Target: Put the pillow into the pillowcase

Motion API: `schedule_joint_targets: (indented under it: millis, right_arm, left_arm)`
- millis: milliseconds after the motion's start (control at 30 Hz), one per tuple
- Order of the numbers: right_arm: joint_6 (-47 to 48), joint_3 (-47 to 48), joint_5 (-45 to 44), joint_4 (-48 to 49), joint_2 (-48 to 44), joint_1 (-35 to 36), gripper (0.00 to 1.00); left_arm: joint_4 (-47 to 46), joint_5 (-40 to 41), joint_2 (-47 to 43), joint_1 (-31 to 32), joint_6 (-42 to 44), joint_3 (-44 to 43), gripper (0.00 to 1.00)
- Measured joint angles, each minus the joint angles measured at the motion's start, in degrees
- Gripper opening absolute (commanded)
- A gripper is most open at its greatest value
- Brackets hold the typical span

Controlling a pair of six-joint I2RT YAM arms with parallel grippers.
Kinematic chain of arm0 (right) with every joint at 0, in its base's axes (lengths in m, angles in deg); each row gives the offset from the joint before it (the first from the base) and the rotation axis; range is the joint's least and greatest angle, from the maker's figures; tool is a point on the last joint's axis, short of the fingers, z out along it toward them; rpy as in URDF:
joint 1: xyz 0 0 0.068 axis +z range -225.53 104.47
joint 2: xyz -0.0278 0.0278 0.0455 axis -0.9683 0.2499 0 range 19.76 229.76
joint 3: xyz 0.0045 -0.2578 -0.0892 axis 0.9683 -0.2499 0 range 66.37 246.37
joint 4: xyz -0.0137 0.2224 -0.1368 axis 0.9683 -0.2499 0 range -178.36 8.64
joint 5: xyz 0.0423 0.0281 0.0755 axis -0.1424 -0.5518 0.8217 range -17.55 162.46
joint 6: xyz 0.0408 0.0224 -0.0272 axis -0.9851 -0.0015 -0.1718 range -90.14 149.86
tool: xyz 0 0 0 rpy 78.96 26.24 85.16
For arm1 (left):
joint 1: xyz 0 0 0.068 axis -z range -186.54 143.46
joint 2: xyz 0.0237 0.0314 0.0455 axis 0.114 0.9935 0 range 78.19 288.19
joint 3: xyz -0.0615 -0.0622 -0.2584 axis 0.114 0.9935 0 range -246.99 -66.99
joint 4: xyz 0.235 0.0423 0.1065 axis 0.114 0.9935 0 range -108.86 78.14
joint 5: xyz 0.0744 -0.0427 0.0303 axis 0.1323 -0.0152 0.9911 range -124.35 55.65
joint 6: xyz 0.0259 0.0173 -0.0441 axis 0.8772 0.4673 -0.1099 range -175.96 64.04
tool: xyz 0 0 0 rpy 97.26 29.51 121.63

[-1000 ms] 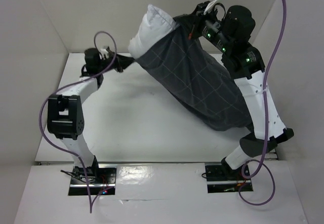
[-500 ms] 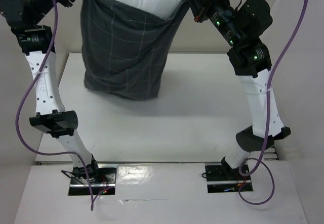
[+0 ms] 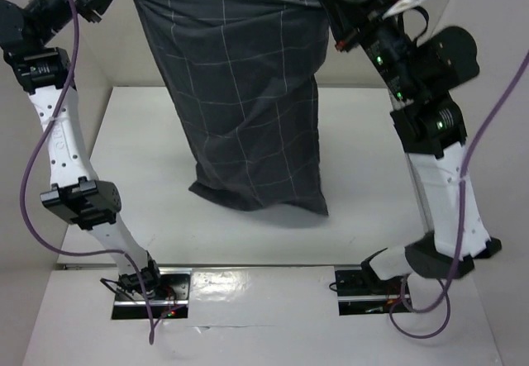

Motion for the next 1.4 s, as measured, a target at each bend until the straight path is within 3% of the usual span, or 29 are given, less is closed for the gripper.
schedule_joint_targets:
  millis: [100, 200, 267, 333, 400, 533, 633, 700, 767, 800, 900, 1033, 1133, 1200, 1233, 1333, 1400]
  right_arm:
    - [-0.6, -10.5, 0.2, 1.9, -7.8, 1.0, 0.0]
    - [-0.7, -10.1, -1.4, -0.5, -8.3, 0.6, 0.0]
    - [-0.5, -5.5, -1.9, -1.9, -5.6, 0.5, 0.0]
    - [-0.3, -0.5, -2.1, -2.1, -2.6, 0.2, 0.0]
    - [-0.4, 1.7, -1.2, -0.2, -1.7, 0.2, 0.0]
    - [-1.4, -7.3, 1.2, 5.7, -7.9, 0.5, 0.0]
    - [-1.3, -5.9, -0.4, 3.2, -7.4, 0.3, 0.0]
    - [-1.1, -0.7, -1.2, 2.3, -4.1, 0.0, 0.0]
    - [-0.9, 2.9, -1.4, 3.2, -1.6, -0.3, 0.0]
    - [-0.9, 3.2, -1.1, 4.0, -1.4, -0.6, 0.0]
    - [-1.5, -0.2, 2.3, 6.6, -3.6, -0.1, 0.0]
    - [-1.0, -6.8, 0.8, 6.0, -7.1, 0.2, 0.0]
    - [0.2, -4.8, -2.7, 2.8, -5.2, -0.5, 0.0]
    - [0.7, 0.0, -3.1, 1.9, -2.3, -0.7, 0.0]
    - [0.7, 1.4, -2.6, 2.2, -1.7, -0.7, 0.0]
    - [0.2, 0.3, 1.7, 5.3, -3.1, 0.3, 0.0]
    - [0.2, -3.6, 3.0, 7.1, -6.1, 0.9, 0.0]
  left_arm:
    - [-0.5, -0.7, -6.8, 0.3, 0.5, 9.7, 0.0]
    - [-1.9, -2.0, -10.4, 2.4, 1.3, 13.0, 0.0]
    - [-2.6, -2.4, -7.9, 3.5, 0.9, 7.8, 0.0]
    - [-2.2, -1.4, -1.4, 3.3, -0.3, -5.7, 0.0]
    - [-3.9, 0.9, 0.8, 1.7, -2.0, -10.1, 0.0]
    - [-3.7, 2.8, -8.7, 0.9, 0.9, 4.0, 0.0]
    - [-2.6, 1.0, -11.2, 4.6, 4.0, 6.4, 0.0]
    - [-2.9, -1.0, -7.3, 5.8, 3.7, -0.8, 0.0]
    - [-3.1, -1.0, 0.8, 4.7, 1.6, -14.4, 0.0]
    - [-4.2, -0.8, 1.4, 3.3, 0.6, -14.8, 0.0]
    - [-5.6, -0.2, -4.1, -2.1, 1.1, -3.5, 0.0]
    - [-1.3, -0.3, -12.3, 0.3, 8.5, 4.9, 0.0]
    - [-2.6, -3.0, -9.8, 2.5, 8.7, -2.7, 0.0]
    - [-4.9, -3.4, -4.0, 0.2, 6.4, -14.2, 0.0]
    - [-7.0, -2.9, -2.9, -1.7, 4.9, -15.5, 0.0]
    - [-11.6, -1.2, -8.5, -7.7, 1.8, -3.6, 0.0]
    - [-11.4, -1.1, -11.3, -7.4, 2.7, 0.3, 0.0]
